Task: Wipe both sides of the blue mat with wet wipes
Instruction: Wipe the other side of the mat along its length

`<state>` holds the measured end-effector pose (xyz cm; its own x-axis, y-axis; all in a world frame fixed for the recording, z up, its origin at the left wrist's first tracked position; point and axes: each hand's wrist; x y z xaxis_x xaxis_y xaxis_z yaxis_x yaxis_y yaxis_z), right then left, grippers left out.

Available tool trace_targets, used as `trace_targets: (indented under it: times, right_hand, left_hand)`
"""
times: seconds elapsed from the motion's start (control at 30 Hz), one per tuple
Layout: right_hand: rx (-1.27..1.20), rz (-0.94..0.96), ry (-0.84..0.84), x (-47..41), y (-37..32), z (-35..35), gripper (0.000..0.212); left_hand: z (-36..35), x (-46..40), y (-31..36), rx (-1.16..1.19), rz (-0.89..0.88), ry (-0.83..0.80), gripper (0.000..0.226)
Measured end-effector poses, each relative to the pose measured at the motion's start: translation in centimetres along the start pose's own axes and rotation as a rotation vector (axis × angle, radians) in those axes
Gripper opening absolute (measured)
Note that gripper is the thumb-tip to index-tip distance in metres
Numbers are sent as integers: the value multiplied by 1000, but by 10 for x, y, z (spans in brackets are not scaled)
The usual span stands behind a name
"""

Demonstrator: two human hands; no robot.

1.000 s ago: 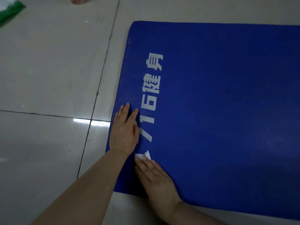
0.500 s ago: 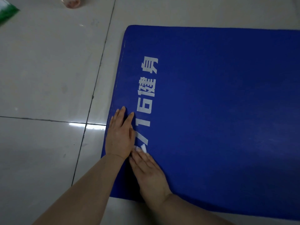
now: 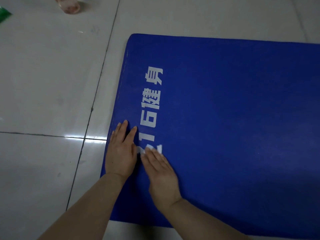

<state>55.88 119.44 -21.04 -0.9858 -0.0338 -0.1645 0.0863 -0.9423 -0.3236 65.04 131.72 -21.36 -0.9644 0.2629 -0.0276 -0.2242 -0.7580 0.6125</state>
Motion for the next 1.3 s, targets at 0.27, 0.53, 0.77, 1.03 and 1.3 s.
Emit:
trace_targets:
  times: [0.27,0.53,0.77,1.03,1.3]
  right_hand:
    - [135,-72,-44,-22,60,17,79]
    - [67,-143,15,-32,35,7,75]
    - [162,102,-60,-57,24,2,57]
    - [223,-317,17,-53,81,20,76]
    - [174,23,-60,-106,20,-8,57]
  left_hand:
    - [0,0,-1,-14,-33,19,55]
    - [-2,0,-3,-21,-63,50,57]
    - [0,-1,-1,15,-53,47,46]
    - [-8,-46,15,36,-27,123,37]
    - [-15,-49,17,23,1,116,35]
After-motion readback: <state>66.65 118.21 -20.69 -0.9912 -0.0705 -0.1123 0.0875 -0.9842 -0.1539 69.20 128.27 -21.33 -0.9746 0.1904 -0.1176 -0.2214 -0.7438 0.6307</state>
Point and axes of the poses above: each hand's wrist, its own x-axis away from the middle knuckle, its own z-axis out of the back of the hand, y = z × x, and after that the axes turned 11 degrees about x, right-handed
